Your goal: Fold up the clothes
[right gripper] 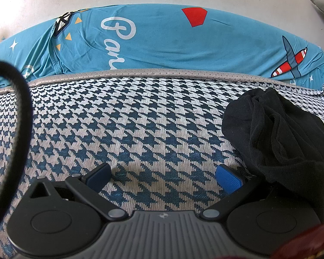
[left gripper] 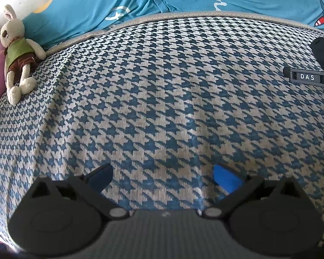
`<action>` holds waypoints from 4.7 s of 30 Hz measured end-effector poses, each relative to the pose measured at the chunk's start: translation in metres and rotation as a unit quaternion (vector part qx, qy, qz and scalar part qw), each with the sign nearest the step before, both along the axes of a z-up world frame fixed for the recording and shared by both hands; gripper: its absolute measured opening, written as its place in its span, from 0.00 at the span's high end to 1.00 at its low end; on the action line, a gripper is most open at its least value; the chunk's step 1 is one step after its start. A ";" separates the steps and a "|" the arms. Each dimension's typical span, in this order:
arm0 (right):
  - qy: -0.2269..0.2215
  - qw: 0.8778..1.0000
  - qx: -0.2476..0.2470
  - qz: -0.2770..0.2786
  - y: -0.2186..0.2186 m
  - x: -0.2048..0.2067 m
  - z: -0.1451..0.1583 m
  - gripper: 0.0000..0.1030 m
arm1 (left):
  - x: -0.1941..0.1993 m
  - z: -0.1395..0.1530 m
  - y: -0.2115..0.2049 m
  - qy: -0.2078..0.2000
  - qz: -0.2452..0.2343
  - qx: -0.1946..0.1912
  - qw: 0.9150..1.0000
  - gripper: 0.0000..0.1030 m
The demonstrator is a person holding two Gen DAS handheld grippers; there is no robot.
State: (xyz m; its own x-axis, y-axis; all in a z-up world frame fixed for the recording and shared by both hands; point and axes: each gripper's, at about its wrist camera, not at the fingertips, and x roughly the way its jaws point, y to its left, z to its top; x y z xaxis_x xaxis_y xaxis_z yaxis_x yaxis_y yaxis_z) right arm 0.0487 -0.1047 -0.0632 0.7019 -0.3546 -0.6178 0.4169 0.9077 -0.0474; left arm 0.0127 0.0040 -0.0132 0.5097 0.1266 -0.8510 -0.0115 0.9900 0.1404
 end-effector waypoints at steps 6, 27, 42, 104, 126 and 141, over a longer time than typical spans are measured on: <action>0.000 1.000 0.000 0.000 0.000 0.000 0.000 0.00 | 0.000 0.000 0.001 -0.001 -0.002 0.000 1.000 0.00; 0.000 1.000 0.000 0.000 0.000 0.000 0.000 0.00 | -0.003 0.006 -0.006 -0.009 -0.001 0.016 1.000 0.00; 0.000 1.000 0.000 0.000 0.000 0.000 0.000 0.00 | -0.019 0.024 0.004 -0.022 -0.001 -0.006 1.000 0.00; 0.000 1.000 0.000 0.001 -0.001 0.000 -0.001 0.00 | -0.024 0.024 0.022 -0.006 0.023 0.002 1.000 0.00; 0.000 1.000 0.000 0.000 -0.001 0.000 0.000 0.00 | -0.024 0.025 0.027 -0.007 0.059 -0.006 0.998 0.00; 0.000 1.000 0.000 0.000 -0.001 0.000 0.000 0.00 | -0.025 0.024 0.037 -0.009 0.077 -0.012 0.997 0.00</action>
